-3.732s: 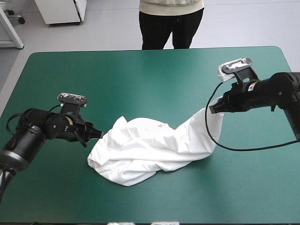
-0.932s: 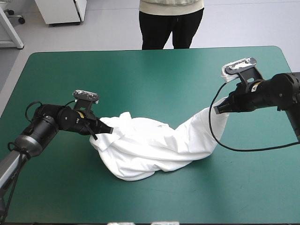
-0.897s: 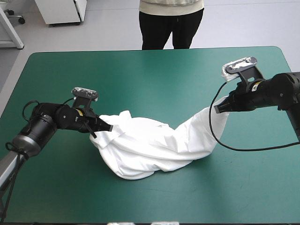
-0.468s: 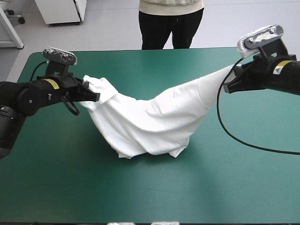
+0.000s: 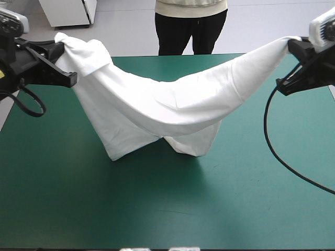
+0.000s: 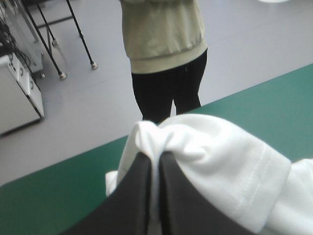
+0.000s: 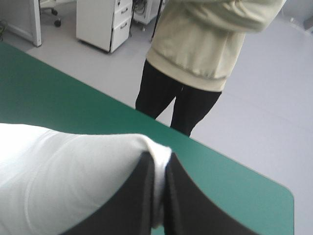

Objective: Fold the cloth

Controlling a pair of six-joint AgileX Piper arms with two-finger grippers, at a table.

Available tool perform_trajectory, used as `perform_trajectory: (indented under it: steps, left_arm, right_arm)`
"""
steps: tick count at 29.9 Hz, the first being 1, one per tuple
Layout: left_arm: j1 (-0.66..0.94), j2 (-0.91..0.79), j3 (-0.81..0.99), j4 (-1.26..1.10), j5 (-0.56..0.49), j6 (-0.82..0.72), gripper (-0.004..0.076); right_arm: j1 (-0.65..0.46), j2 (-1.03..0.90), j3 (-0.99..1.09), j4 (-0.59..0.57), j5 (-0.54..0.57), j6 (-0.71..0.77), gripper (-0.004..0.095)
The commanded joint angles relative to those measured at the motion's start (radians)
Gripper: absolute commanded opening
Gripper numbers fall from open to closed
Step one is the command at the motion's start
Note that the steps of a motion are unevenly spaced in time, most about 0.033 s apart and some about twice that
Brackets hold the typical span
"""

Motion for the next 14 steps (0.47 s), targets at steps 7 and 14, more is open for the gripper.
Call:
perform_trajectory:
  steps: [7,14]
  left_arm:
    - [-0.004,-0.026,-0.295,-0.015,-0.048,0.057,-0.0009]
    - [-0.004,-0.026,-0.431,-0.040,-0.102,0.077,-0.0009]
  right_arm:
    - [-0.002,-0.038,-0.238,-0.022,-0.069,-0.045,0.0000]
    - [-0.002,-0.038,-0.404,-0.026,-0.100,-0.066,0.0000]
